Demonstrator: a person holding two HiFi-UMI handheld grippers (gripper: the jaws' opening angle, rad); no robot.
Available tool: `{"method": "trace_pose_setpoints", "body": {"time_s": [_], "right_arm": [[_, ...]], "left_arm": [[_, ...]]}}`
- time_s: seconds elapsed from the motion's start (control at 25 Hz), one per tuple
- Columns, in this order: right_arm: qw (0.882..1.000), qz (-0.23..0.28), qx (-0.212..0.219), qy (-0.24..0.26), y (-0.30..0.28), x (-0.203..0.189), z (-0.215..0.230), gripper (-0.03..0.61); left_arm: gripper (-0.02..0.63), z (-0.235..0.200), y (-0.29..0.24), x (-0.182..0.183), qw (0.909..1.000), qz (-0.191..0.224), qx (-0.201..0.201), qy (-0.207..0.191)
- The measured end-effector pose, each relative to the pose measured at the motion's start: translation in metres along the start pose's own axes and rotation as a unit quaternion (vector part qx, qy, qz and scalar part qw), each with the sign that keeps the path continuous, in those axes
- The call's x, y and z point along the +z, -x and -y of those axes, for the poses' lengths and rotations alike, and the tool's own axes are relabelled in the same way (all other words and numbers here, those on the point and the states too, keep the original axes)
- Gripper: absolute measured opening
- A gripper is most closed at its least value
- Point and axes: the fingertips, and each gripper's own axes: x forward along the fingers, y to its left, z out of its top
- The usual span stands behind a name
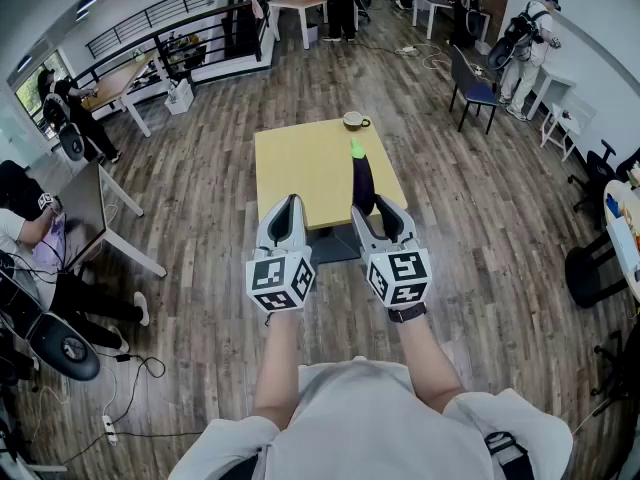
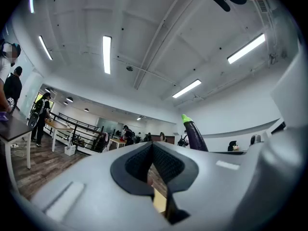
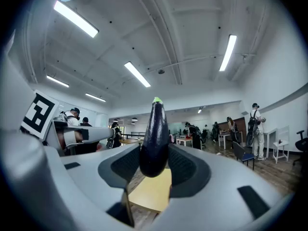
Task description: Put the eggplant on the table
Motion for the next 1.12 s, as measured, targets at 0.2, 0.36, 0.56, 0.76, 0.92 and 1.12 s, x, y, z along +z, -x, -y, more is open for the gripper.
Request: {"method": "trace_pose_setpoints", "body": {"time_s": [0.2,0.36,0.56,0.76,0.92,1.12], "right_arm": [[1.0,0.007,-0.007,-0.016,0.01,-0.009,0.031,0.186],[0.999,-0.009,-0.016,-0.047,0.011,-0.03,0.044,0.186],[0.997,-0.003,-0.003,-0.076,-0.004,-0.037,0.051,0.189],[0.998,-0.002,0.001,-0.07,-0.042,-0.044,0.057,0.189],[0.998,0.0,-0.003,-0.063,-0.091,-0.044,0.068,0.189],[0.998,0.011,-0.008,-0.054,-0.173,-0.02,0.079,0.189]], "left_arm": [[0.009,0.02,-0.01,-0.017,0.9998,-0.009,0.001,-0.02],[0.009,0.009,-0.007,-0.037,0.999,-0.036,0.017,-0.019],[0.009,0.004,-0.025,-0.044,0.9988,-0.04,0.017,-0.021],[0.009,-0.006,-0.066,-0.056,0.9988,-0.04,-0.002,-0.028],[0.009,-0.031,-0.111,-0.053,0.9991,-0.029,-0.013,-0.027],[0.009,-0.076,-0.183,-0.029,0.9991,-0.018,-0.024,-0.028]]}}
